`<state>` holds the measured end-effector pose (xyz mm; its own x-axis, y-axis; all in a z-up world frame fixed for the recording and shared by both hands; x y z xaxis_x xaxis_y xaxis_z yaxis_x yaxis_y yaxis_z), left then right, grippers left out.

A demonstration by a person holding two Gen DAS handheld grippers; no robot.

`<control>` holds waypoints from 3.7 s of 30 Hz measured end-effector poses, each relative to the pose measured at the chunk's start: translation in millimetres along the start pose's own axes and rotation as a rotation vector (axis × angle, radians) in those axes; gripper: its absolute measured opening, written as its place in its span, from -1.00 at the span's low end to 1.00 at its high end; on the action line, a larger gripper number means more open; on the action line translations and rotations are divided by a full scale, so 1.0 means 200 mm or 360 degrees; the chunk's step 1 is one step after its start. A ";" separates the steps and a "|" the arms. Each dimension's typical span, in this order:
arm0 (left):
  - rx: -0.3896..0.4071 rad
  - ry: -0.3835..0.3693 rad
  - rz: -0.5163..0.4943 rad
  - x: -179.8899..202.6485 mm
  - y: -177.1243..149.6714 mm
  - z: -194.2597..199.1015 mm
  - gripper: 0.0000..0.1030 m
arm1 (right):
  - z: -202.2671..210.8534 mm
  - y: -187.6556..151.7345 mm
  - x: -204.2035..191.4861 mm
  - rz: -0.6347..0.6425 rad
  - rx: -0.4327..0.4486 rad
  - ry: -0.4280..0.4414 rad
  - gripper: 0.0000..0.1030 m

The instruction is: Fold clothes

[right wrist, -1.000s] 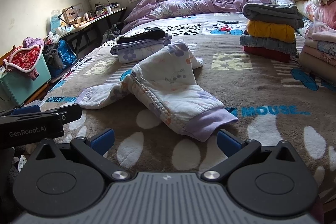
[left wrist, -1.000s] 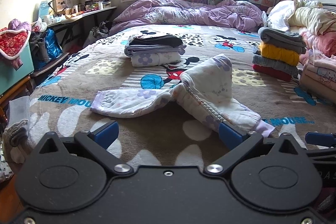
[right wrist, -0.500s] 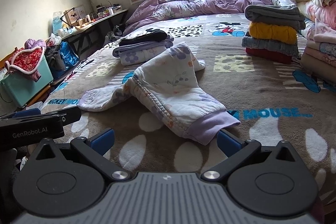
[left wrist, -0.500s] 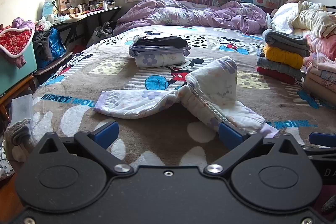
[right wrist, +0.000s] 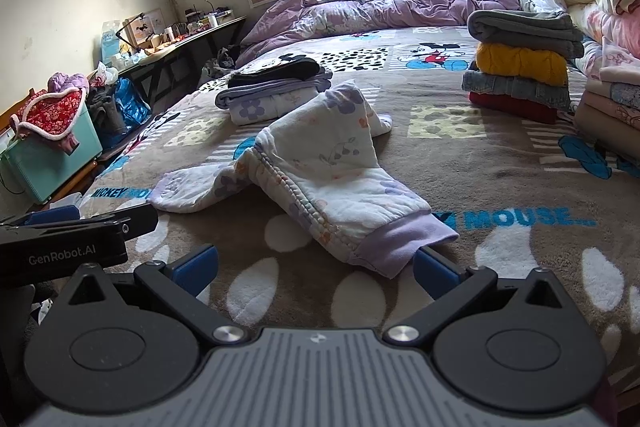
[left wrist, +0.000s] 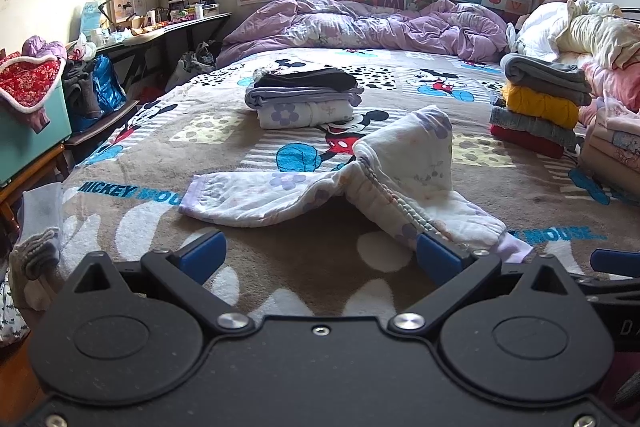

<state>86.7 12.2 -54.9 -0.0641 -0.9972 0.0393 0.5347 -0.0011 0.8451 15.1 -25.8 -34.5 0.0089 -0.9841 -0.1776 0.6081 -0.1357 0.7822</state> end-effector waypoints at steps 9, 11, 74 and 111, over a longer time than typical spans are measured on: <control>0.0001 -0.0003 -0.0002 0.00 0.00 0.00 1.00 | 0.00 0.00 0.00 0.0005 0.0002 0.0002 1.00; 0.0003 -0.0004 0.0000 -0.01 0.00 0.00 1.00 | 0.00 0.00 0.00 0.0007 0.0004 0.0003 1.00; -0.0247 -0.0384 0.0231 -0.04 -0.15 -0.84 0.97 | -0.96 0.27 0.35 -0.0225 -0.0042 0.0458 1.00; -0.0144 -0.1087 0.0291 0.43 -0.10 -0.85 -0.19 | -0.76 0.30 0.68 -0.0367 0.0090 0.0765 -0.70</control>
<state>214.2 -87.2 -158.5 -0.4646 -0.7120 0.5265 0.6531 0.1260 0.7467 173.3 -149.6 -102.1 0.2508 -0.7661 -0.5917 0.5936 -0.3611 0.7192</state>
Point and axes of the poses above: each gripper's, at about its wrist camera, not at the fingertips, and z roughly against the way its jaws point, x to its right, y to its top, the point moved 10 cm from there along -z, roughly the way its jaws point, and after that the axes turned 7 degrees about -y, right-handed, at the moved point
